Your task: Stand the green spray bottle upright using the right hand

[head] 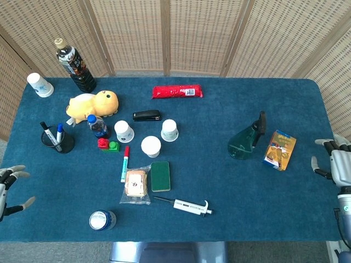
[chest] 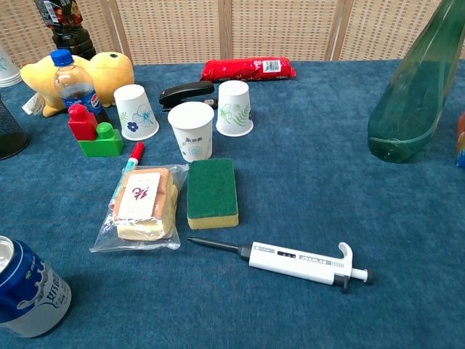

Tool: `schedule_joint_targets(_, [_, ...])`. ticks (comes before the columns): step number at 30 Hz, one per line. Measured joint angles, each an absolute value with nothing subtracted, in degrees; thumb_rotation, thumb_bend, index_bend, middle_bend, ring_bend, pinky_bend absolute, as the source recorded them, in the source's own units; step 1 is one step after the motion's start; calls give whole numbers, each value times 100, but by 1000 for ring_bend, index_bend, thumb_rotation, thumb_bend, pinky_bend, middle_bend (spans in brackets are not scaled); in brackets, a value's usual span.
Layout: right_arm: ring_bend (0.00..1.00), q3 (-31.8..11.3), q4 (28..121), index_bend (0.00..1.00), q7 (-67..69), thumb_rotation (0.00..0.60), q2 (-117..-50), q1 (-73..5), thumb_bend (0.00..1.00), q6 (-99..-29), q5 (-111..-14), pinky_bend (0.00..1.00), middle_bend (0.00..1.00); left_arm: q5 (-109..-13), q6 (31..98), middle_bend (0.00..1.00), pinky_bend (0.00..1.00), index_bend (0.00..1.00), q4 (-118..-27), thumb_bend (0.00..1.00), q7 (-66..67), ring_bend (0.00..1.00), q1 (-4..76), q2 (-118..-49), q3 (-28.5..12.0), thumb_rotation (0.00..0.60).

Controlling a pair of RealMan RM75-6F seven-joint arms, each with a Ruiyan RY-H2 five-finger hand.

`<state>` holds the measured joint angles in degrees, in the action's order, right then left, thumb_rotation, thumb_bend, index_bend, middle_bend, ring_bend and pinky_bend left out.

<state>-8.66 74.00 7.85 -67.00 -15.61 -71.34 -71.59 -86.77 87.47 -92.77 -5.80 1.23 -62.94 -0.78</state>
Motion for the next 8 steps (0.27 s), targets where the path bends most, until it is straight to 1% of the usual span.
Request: schedule_joint_targets(8, [106,-903,7409,266,772,481,-6736,-1505,529,-7134,-7164,144,297,-8680,8664,276,196,363,-9293,151,-510,244,174,-6356,-82,600])
